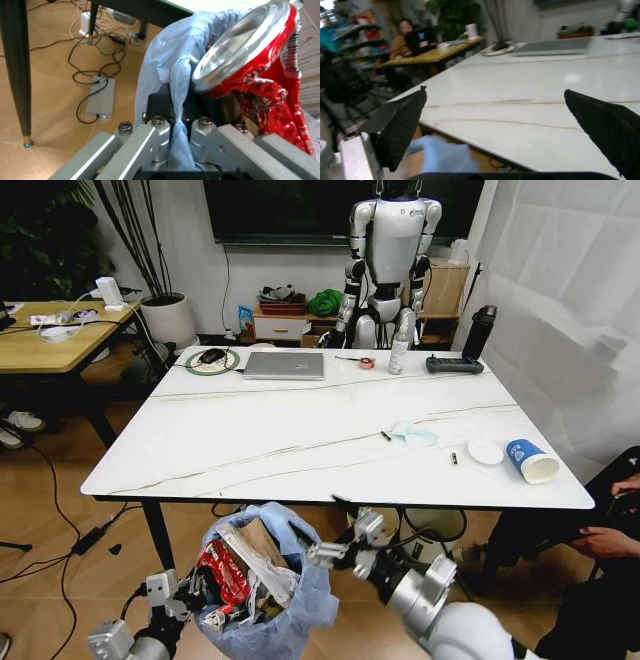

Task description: Pick up the trash bin and place the trash from the table into it.

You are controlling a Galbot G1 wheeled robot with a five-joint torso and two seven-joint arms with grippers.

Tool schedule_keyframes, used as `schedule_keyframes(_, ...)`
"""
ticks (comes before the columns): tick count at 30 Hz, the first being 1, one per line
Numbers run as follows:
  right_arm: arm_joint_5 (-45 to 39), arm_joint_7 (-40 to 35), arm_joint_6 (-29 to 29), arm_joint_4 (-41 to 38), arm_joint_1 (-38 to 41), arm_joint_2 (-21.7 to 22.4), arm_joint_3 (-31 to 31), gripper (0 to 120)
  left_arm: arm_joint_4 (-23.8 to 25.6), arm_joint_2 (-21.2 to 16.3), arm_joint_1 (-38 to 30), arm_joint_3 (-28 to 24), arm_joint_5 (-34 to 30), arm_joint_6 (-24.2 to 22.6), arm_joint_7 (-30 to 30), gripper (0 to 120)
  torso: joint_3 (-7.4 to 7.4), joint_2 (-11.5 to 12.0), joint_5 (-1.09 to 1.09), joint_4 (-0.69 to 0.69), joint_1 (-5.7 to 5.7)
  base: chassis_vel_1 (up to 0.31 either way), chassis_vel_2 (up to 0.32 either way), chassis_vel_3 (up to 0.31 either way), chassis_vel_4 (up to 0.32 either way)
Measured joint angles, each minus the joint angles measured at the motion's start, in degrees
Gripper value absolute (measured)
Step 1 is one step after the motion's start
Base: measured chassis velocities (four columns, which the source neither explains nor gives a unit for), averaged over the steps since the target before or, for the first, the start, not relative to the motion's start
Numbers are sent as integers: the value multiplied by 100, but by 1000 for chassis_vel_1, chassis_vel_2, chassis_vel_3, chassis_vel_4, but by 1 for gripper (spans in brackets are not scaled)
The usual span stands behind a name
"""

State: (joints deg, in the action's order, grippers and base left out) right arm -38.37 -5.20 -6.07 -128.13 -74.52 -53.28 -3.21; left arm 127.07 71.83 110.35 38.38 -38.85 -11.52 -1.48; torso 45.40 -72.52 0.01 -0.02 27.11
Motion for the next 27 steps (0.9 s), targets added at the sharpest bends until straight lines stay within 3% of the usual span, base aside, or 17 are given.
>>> schedule_keyframes(3, -293, -569, -630, 241, 185, -262, -801, 100, 23, -43, 10, -1, 0, 0, 6, 0, 0, 0, 0, 2, 0, 0, 0, 0, 0)
schedule_keyframes(10, -605, -906, -1245, 998, 695, -325, -1638, 100, 23, -98, 22, 9, -12, 0, 13, 0, 0, 0, 0, -1, 0, 0, 0, 0, 0)
schedule_keyframes(12, -605, -900, -1308, 1060, 760, -324, -1654, 100, 23, -98, 23, 10, -12, 0, 14, 0, 0, 0, 0, 0, 0, 0, 0, 0, 0)
schedule_keyframes(17, -491, -493, -1771, 2153, 1662, -470, -1662, 100, 19, -81, 13, 54, -13, 1, 17, 0, 1, 0, 1, 1, 1, 0, 0, 0, 0)
schedule_keyframes(27, -204, -151, -1775, 3682, 2671, -825, -1304, 100, -32, -41, -2, 66, -17, 6, 18, 0, 1, 1, 0, 2, 1, 0, 0, 0, 0)
